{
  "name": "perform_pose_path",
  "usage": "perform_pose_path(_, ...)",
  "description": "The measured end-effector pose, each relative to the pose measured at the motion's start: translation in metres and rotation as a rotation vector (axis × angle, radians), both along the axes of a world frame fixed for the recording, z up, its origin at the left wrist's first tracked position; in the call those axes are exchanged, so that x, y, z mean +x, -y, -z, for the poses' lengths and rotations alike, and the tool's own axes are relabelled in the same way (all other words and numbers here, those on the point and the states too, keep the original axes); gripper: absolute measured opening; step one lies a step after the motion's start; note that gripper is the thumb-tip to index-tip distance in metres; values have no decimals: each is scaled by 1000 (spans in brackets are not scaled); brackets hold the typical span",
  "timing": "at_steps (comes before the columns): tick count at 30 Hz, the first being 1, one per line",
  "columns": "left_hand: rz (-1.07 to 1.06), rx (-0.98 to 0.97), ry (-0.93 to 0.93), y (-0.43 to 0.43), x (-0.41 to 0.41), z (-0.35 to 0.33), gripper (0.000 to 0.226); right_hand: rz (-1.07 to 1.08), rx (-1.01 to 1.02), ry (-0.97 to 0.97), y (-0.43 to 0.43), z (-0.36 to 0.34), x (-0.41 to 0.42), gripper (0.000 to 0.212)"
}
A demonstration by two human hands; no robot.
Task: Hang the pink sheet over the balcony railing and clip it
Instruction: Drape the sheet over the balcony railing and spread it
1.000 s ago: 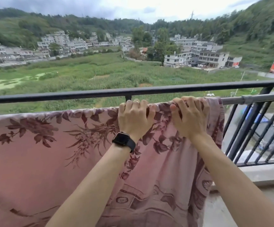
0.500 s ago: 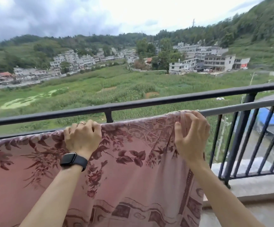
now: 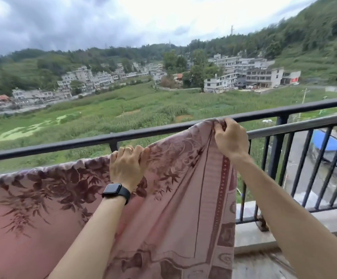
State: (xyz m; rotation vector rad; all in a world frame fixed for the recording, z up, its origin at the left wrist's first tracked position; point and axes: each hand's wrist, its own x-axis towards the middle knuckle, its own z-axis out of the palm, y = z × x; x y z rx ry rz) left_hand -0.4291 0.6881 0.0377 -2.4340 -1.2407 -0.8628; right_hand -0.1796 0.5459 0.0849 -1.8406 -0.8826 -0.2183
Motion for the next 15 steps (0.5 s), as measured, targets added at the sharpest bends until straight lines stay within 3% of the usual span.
perform_pose_path(3, -31, 22, 34, 0, 0, -4, 59, 185, -60, 63, 9, 14, 34, 28)
perform_pose_path(7, -115, -35, 58, -1, 9, -13, 52, 169, -114, 123, 14, 24, 42, 32)
perform_pose_path(11, -167, -88, 40, 1, 21, -26, 43, -139, -10, -229, 24, 11, 55, 25)
perform_pose_path(15, 20, -33, 58, 29, 56, -35, 36, -228, 203, -470, 45, 36, 48, 21)
